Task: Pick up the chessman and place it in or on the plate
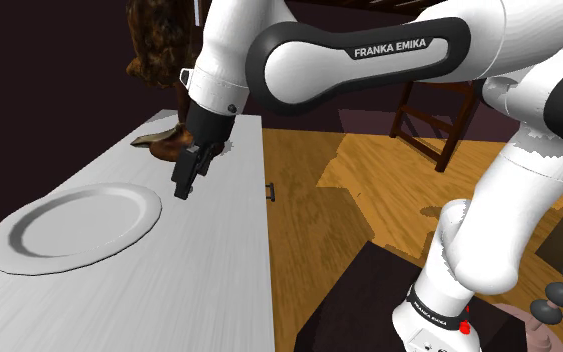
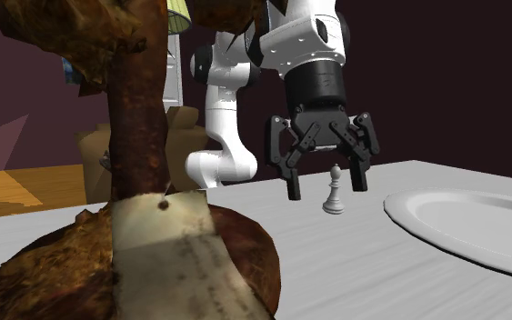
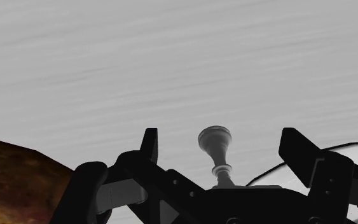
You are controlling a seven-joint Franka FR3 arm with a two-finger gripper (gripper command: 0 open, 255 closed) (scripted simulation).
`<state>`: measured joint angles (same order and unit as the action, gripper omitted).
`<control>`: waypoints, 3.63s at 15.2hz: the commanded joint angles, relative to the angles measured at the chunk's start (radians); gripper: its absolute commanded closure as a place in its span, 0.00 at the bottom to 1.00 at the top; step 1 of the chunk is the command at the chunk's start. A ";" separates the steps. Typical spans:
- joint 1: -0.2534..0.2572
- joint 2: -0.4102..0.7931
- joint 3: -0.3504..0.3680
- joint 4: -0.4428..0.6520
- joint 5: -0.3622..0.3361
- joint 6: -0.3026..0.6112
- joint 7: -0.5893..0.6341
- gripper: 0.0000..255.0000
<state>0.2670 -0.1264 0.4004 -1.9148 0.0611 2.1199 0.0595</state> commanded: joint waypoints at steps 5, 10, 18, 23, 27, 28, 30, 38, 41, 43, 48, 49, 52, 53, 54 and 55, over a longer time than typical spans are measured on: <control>0.000 0.000 0.000 -0.001 0.000 0.001 0.000 1.00; 0.000 0.000 -0.001 0.000 0.000 0.000 -0.001 1.00; -0.002 0.004 -0.002 0.098 -0.004 -0.094 0.003 1.00; -0.003 0.014 -0.002 0.176 -0.009 -0.163 0.007 1.00; -0.003 0.027 0.000 0.244 -0.016 -0.219 0.012 1.00; -0.003 0.029 0.000 0.253 -0.017 -0.226 0.012 1.00; 0.016 0.093 0.032 0.316 -0.058 -0.229 0.068 1.00; 0.170 0.409 0.109 0.667 -0.275 -0.310 0.277 1.00; 0.232 0.501 0.108 0.774 -0.330 -0.337 0.317 1.00; 0.222 0.487 0.108 0.725 -0.324 -0.302 0.318 1.00; 0.201 0.461 0.108 0.619 -0.312 -0.220 0.323 1.00; 0.198 0.457 0.108 0.600 -0.311 -0.205 0.324 1.00; 0.193 0.451 0.108 0.570 -0.309 -0.180 0.326 1.00; 0.193 0.451 0.108 0.570 -0.309 -0.180 0.326 1.00; 0.193 0.451 0.108 0.570 -0.309 -0.180 0.326 1.00; 0.193 0.451 0.108 0.570 -0.309 -0.180 0.326 1.00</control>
<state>0.4606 0.3256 0.5082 -1.3430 -0.2483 1.9384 0.3854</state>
